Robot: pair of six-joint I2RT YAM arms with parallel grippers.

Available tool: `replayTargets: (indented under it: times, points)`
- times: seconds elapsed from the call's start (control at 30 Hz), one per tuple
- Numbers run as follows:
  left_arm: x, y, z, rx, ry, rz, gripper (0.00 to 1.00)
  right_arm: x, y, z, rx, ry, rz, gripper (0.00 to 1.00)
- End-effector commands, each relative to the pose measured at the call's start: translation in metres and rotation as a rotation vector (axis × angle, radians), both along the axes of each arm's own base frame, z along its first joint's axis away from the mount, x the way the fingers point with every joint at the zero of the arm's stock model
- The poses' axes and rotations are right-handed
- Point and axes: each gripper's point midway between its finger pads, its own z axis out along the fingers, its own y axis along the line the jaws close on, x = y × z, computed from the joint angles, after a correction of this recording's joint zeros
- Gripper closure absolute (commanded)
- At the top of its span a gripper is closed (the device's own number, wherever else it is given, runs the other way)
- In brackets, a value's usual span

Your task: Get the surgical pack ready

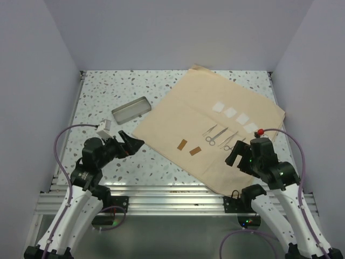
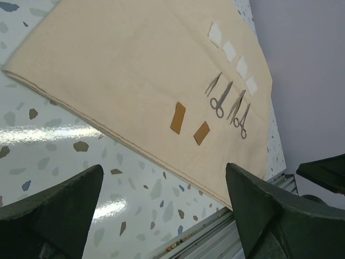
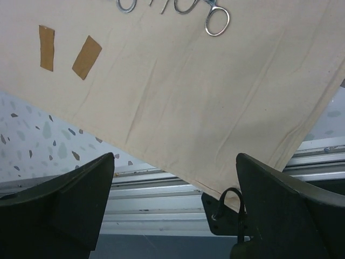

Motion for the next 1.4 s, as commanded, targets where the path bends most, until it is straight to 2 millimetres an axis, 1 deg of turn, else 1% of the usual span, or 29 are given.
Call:
replayTargets:
  times: [0.0, 0.1, 0.2, 0.27, 0.33, 0.4, 0.43, 0.5, 0.53, 0.57, 0.63, 0.67, 0.7, 0.73, 0.8, 0.83, 0.87, 0.9, 0.93, 0.97, 1.0, 1.03, 1.07, 1.1, 1.13, 1.2, 1.23, 1.33, 1.37]
  points:
    - [0.005, -0.005, 0.015, 0.003, -0.037, -0.038, 0.01, 0.012, 0.011, 0.036, 0.034, -0.118, 0.08, 0.01]
    - [0.007, -0.005, 0.018, 0.019, -0.044, -0.046, 0.01, 0.02, 0.015, 0.045, 0.054, -0.151, 0.081, 0.01]
    - [0.01, -0.006, 0.023, 0.026, -0.07, -0.05, 0.01, 0.028, 0.015, 0.043, 0.035, -0.131, 0.08, 0.02]
    - [0.013, -0.006, 0.026, 0.035, -0.084, -0.054, 0.01, 0.037, 0.014, 0.035, 0.005, -0.091, 0.075, 0.03]
    - [0.016, -0.005, 0.026, 0.052, -0.085, -0.055, 0.01, 0.05, 0.006, 0.028, -0.06, -0.063, 0.037, 0.05]
    - [0.016, -0.008, 0.026, 0.051, -0.08, -0.072, 0.02, 0.062, 0.001, 0.03, -0.091, -0.067, -0.004, 0.05]
    - [0.017, -0.01, 0.026, 0.049, -0.082, -0.083, 0.03, 0.073, -0.006, 0.027, -0.12, -0.048, -0.046, 0.08]
    - [0.015, -0.014, 0.024, 0.039, -0.078, -0.11, 0.03, 0.089, -0.006, 0.033, -0.112, -0.058, -0.069, 0.12]
    - [0.015, -0.015, 0.024, 0.039, -0.083, -0.118, 0.04, 0.104, -0.012, 0.031, -0.126, -0.058, -0.107, 0.15]
    - [0.015, -0.016, 0.023, 0.036, -0.082, -0.125, 0.04, 0.111, -0.015, 0.029, -0.133, -0.051, -0.125, 0.16]
    - [0.015, -0.018, 0.02, 0.04, -0.075, -0.136, 0.04, 0.131, -0.021, 0.032, -0.144, -0.072, -0.155, 0.18]
    - [0.015, -0.019, 0.019, 0.039, -0.074, -0.144, 0.04, 0.14, -0.029, 0.022, -0.178, -0.039, -0.184, 0.2]
    - [0.014, -0.023, 0.017, 0.036, -0.061, -0.16, 0.04, 0.147, -0.035, 0.019, -0.19, -0.035, -0.212, 0.24]
    - [0.014, -0.025, 0.016, 0.031, -0.059, -0.166, 0.04, 0.159, -0.05, 0.016, -0.192, -0.047, -0.273, 0.32]
    - [0.01, -0.034, 0.014, 0.012, -0.061, -0.201, 0.05, 0.168, -0.063, -0.007, -0.157, -0.001, -0.329, 0.35]
    - [0.009, -0.037, 0.015, 0.002, -0.063, -0.21, 0.05, 0.18, -0.085, -0.008, -0.129, -0.037, -0.404, 0.38]
    - [0.008, -0.039, 0.015, 0.001, -0.064, -0.219, 0.05, 0.181, -0.089, -0.026, -0.091, 0.001, -0.422, 0.41]
    - [0.006, -0.044, 0.013, 0.0, -0.059, -0.237, 0.05, 0.185, -0.097, -0.032, -0.074, 0.004, -0.447, 0.45]
    - [0.006, -0.045, 0.014, 0.003, -0.063, -0.243, 0.05, 0.195, -0.113, -0.032, -0.053, -0.032, -0.491, 0.49]
    - [0.005, -0.047, 0.013, 0.01, -0.063, -0.252, 0.05, 0.197, -0.116, -0.04, -0.033, -0.028, -0.502, 0.52]
    - [0.004, -0.05, 0.013, 0.012, -0.063, -0.263, 0.05, 0.201, -0.117, -0.048, -0.007, -0.024, -0.498, 0.53]
    - [0.004, -0.051, 0.014, 0.016, -0.066, -0.273, 0.05, 0.21, -0.123, -0.048, -0.002, -0.055, -0.512, 0.53]
    - [0.004, -0.053, 0.013, 0.016, -0.065, -0.277, 0.05, 0.215, -0.125, -0.048, -0.004, -0.064, -0.512, 0.53]
    - [0.002, -0.056, 0.014, 0.017, -0.066, -0.291, 0.05, 0.217, -0.127, -0.06, -0.013, -0.038, -0.516, 0.52]
    - [0.002, -0.058, 0.016, 0.018, -0.071, -0.299, 0.05, 0.221, -0.133, -0.062, -0.019, -0.043, -0.53, 0.52]
    - [0.0, -0.061, 0.017, 0.017, -0.07, -0.312, 0.05, 0.225, -0.139, -0.07, -0.023, -0.03, -0.541, 0.51]
    - [0.001, -0.062, 0.018, 0.017, -0.074, -0.314, 0.05, 0.226, -0.148, -0.076, -0.036, -0.025, -0.564, 0.5]
    - [0.0, -0.065, 0.019, 0.024, -0.074, -0.327, 0.05, 0.227, -0.156, -0.087, -0.055, -0.016, -0.558, 0.48]
    - [-0.001, -0.066, 0.019, 0.027, -0.076, -0.335, 0.06, 0.228, -0.159, -0.087, -0.059, -0.014, -0.556, 0.48]
